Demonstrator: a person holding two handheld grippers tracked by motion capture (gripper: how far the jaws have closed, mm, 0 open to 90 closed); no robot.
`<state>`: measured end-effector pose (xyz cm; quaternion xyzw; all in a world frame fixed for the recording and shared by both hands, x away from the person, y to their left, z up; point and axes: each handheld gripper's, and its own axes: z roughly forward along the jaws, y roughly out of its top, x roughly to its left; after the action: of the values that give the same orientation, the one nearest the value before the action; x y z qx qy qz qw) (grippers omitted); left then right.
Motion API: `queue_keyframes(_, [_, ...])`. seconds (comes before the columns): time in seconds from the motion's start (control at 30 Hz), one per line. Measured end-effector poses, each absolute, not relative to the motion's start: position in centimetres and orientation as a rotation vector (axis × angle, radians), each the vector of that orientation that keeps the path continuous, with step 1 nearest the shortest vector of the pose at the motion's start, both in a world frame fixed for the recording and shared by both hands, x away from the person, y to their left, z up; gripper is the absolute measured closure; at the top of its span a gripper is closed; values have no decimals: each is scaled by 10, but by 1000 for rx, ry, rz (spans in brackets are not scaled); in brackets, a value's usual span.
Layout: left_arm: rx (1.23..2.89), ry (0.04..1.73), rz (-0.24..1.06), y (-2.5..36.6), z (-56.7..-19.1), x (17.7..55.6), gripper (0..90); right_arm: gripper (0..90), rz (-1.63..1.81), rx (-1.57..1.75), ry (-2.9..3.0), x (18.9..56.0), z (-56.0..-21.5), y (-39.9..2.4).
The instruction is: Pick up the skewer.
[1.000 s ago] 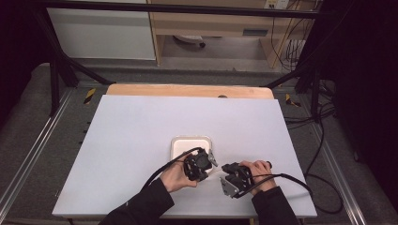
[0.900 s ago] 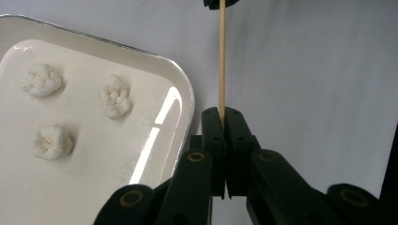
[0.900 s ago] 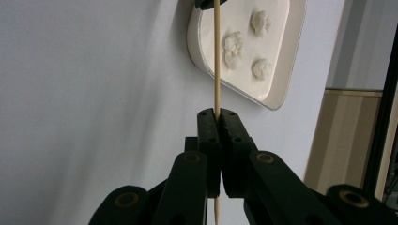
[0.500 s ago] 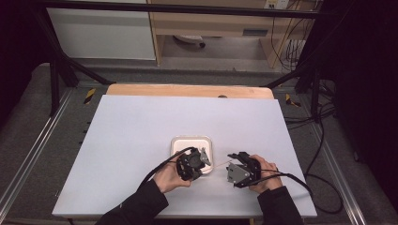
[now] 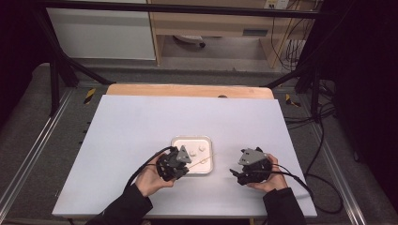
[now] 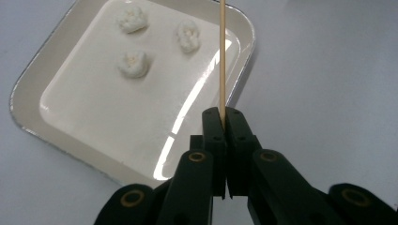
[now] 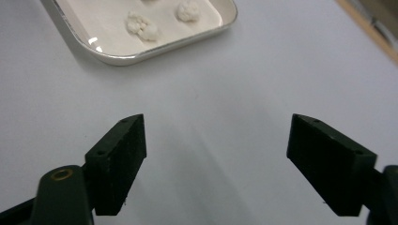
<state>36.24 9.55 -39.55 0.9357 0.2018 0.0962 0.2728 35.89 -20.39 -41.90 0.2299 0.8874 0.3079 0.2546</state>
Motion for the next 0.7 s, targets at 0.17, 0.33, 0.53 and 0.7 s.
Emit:
queue_keyframes(0.17, [2449, 590, 297, 114, -395, 358, 883, 156, 897, 792, 2433, 360, -424, -210])
queue_keyframes(0.33, [2370, 635, 330, 131, -398, 350, 883, 73, 960, 908, 2445, 360, -428, -214])
queue_keyframes(0.53, [2298, 686, 353, 152, -407, 341, 883, 39, 1018, 961, 2427, 360, -426, -212])
queue_keyframes(0.7, [2239, 739, 349, 168, -413, 337, 883, 24, 1095, 1027, 2396, 363, -423, -211])
